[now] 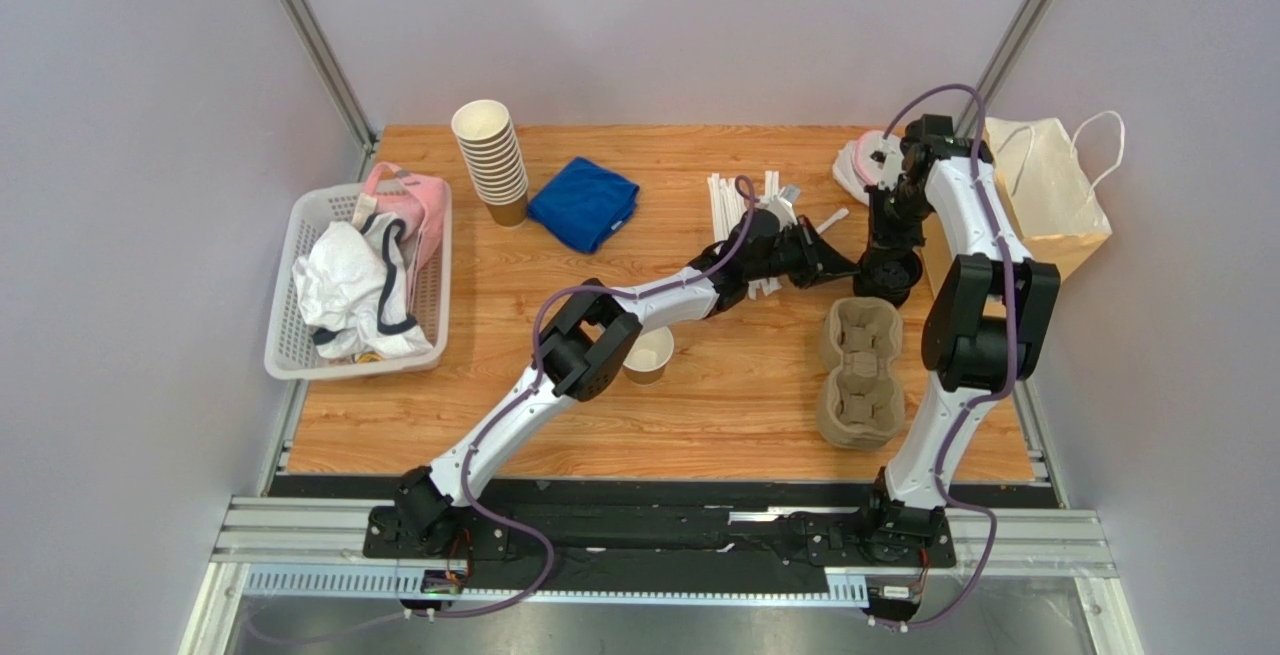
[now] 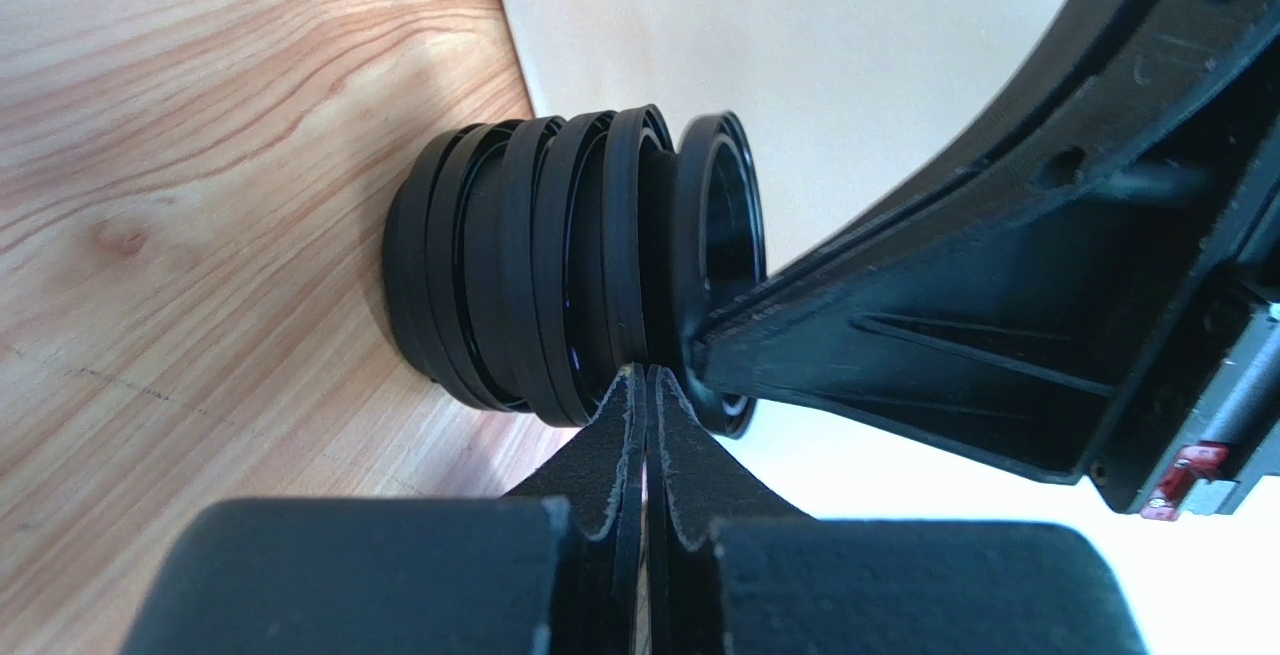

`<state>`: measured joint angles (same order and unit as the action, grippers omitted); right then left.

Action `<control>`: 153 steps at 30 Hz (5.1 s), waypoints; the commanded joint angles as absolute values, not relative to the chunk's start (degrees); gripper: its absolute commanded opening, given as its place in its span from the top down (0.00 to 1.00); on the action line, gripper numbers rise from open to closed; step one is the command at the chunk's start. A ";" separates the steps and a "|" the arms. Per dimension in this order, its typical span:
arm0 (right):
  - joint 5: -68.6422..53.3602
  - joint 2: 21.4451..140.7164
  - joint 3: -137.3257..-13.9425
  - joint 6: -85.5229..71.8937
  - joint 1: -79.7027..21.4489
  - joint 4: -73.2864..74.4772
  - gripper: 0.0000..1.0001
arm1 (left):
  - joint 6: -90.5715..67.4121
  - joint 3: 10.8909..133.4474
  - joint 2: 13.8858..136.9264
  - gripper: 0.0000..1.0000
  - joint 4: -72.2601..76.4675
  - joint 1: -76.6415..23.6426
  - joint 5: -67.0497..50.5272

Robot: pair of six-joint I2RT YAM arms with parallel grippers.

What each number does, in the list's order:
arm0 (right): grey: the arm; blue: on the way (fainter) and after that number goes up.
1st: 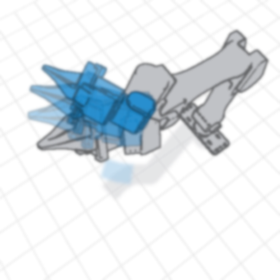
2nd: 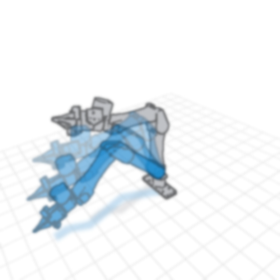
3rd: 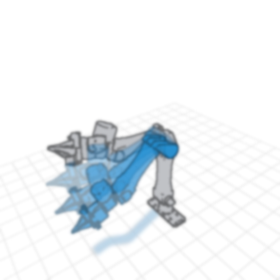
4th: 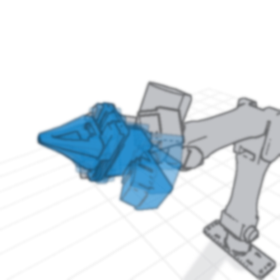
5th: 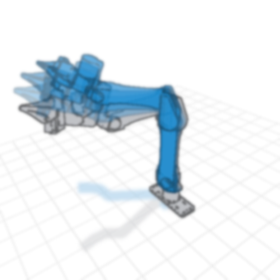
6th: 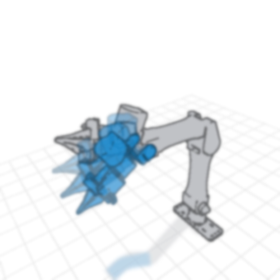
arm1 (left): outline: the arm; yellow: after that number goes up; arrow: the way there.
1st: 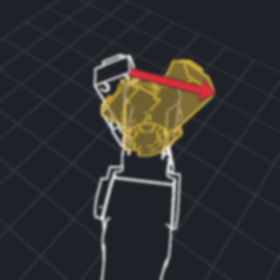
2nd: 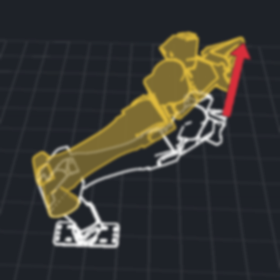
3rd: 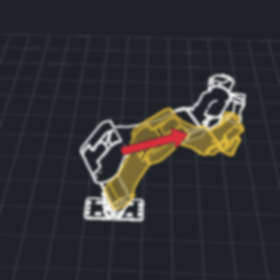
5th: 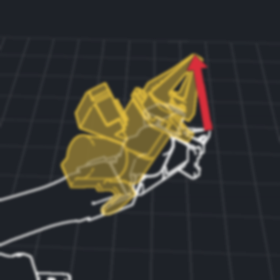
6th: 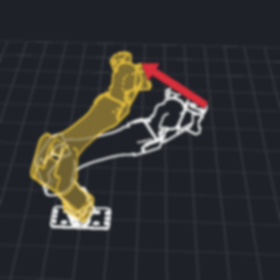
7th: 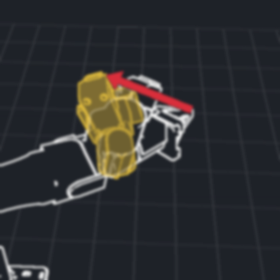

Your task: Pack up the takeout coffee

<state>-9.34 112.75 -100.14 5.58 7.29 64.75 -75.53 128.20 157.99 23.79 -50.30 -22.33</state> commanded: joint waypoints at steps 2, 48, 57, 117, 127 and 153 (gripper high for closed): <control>-10.72 108.37 -103.09 5.80 8.35 67.76 1.00 | -74.27 130.87 158.64 1.00 24.52 -51.07 -21.80; -61.24 99.05 -115.65 13.08 8.88 81.17 1.00 | -30.55 80.43 85.38 0.11 -6.55 -34.37 -36.21; -80.59 97.83 -110.23 18.55 4.85 90.26 1.00 | 22.91 84.03 61.10 0.01 -44.37 -34.10 -40.25; -64.11 100.10 -112.13 25.84 -30.42 92.55 0.42 | 33.25 60.63 55.19 0.89 -27.23 -45.53 -44.39; -50.18 84.49 -102.06 20.39 -20.30 70.76 0.19 | -4.12 73.48 71.17 0.90 -34.63 -36.84 -59.92; -51.94 82.97 -86.31 12.13 -34.72 61.18 0.25 | -10.81 75.15 82.09 0.89 -34.01 -34.63 -68.47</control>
